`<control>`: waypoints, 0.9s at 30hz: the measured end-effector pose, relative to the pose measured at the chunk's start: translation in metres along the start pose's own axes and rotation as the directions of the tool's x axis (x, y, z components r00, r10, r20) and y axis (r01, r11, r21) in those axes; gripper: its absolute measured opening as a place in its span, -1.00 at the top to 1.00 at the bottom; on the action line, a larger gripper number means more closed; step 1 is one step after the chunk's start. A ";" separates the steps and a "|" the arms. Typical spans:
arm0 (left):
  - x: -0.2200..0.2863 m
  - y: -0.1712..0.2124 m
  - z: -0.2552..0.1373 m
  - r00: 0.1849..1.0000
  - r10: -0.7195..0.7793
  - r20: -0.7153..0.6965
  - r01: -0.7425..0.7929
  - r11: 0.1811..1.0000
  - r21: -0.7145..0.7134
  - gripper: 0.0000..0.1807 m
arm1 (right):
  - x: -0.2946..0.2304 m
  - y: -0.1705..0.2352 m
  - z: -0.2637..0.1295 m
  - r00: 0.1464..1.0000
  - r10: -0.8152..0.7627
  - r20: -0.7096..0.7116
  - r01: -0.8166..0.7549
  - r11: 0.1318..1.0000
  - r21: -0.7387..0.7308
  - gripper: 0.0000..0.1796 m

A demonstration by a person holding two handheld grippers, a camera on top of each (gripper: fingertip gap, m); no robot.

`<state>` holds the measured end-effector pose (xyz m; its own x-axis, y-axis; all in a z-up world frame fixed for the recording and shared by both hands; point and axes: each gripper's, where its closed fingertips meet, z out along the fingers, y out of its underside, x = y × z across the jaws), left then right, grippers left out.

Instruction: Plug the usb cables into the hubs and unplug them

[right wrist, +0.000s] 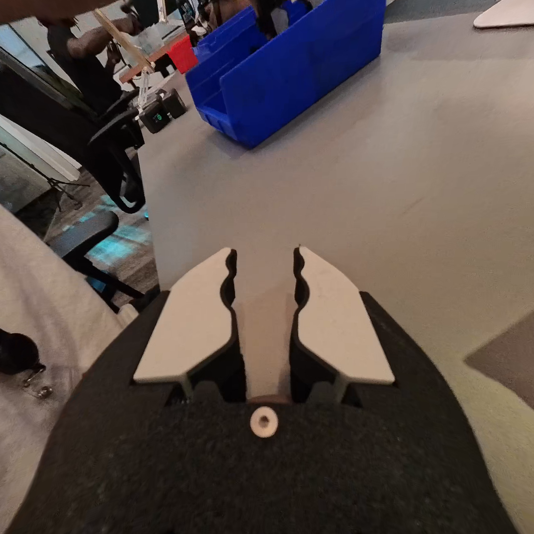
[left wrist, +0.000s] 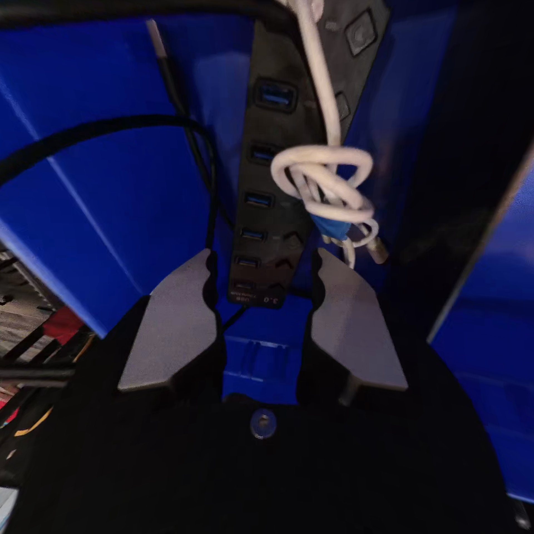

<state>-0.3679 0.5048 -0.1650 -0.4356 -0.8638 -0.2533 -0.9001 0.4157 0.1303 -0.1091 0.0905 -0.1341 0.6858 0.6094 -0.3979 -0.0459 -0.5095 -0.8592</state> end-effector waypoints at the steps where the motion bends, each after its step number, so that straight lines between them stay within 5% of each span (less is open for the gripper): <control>1: 0.001 0.001 0.006 1.000 0.008 -0.015 -0.009 1.000 -0.013 0.31 | 0.000 -0.001 -0.001 1.000 0.020 0.017 -0.021 1.000 0.009 0.58; 7: 0.007 0.002 0.019 0.997 0.075 -0.009 -0.076 0.997 -0.027 0.39 | 0.004 -0.008 -0.003 0.996 0.074 0.057 -0.076 0.996 0.045 0.58; 13: -0.029 0.013 -0.046 0.925 0.177 0.335 -0.140 0.981 -0.133 0.41 | 0.005 -0.011 0.000 0.994 0.076 0.073 -0.079 0.996 0.044 0.59; 19: -0.057 0.007 -0.186 0.635 0.497 0.592 -0.229 0.853 -0.470 0.42 | 0.000 -0.019 0.000 0.998 0.042 0.052 -0.045 0.998 0.046 0.60; 24: -0.052 -0.053 -0.309 0.366 0.608 0.705 -0.233 0.793 -0.563 0.42 | 0.008 -0.035 -0.003 0.997 -0.039 -0.065 0.041 0.998 0.039 0.62; 27: -0.035 -0.105 -0.362 0.222 0.639 0.736 -0.260 0.767 -0.587 0.42 | 0.004 -0.081 -0.008 0.993 -0.083 -0.078 0.091 0.990 0.111 0.59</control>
<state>-0.2556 0.3885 0.1774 -0.6775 0.2836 -0.6786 -0.5724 0.3761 0.7286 -0.0964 0.1292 -0.0639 0.7421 0.5999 -0.2989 -0.0635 -0.3811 -0.9224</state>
